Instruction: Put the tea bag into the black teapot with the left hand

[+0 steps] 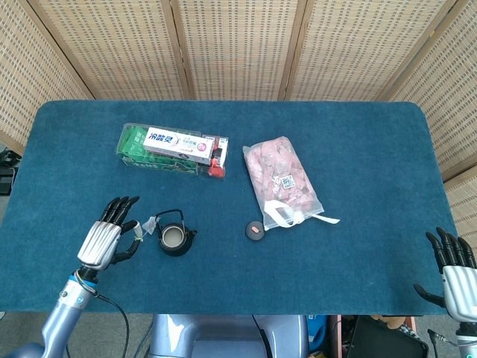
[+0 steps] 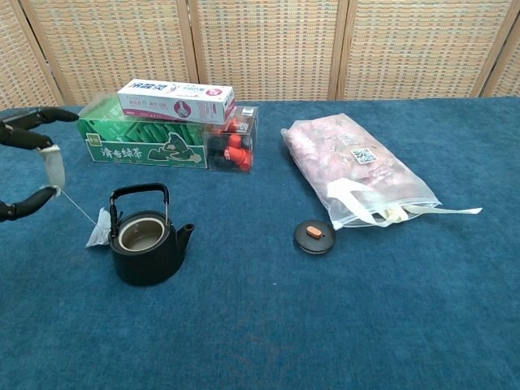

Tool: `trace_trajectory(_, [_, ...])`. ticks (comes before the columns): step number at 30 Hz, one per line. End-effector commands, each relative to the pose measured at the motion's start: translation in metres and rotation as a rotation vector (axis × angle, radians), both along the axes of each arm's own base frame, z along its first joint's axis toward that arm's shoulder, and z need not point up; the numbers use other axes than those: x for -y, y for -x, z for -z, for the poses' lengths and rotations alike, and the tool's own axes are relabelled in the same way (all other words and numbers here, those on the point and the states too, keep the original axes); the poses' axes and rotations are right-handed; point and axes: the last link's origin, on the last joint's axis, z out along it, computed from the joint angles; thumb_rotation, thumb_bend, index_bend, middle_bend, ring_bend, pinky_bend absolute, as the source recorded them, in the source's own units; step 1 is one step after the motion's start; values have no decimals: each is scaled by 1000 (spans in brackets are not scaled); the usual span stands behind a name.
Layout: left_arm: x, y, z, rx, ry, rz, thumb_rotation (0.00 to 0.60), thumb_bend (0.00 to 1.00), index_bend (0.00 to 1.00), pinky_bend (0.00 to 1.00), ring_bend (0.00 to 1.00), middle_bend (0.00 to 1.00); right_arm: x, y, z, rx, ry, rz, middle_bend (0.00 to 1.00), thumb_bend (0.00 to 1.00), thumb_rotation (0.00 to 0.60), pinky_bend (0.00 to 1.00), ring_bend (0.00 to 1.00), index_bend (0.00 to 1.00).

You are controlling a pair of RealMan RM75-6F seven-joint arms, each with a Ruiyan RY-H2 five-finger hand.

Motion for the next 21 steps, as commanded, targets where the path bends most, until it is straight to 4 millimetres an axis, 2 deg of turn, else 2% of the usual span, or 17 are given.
trace_trajectory(1, [0,-8,-13,37,-21,31,600,497,606,0,0,77,-1,0,0,1,1,2,75,0,600,0,0,29])
trace_trajectory(7, [-2,-21,-23,58,-27,76,600,497,606,0,0,79,-1,1,0,3,0,7,75,0,600,0,0,29])
trace_trajectory(21, [-8,-49,-24,36,2,183,600,497,605,0,0,79,-1,3,1,4,-6,20,75,0,600,0,0,29])
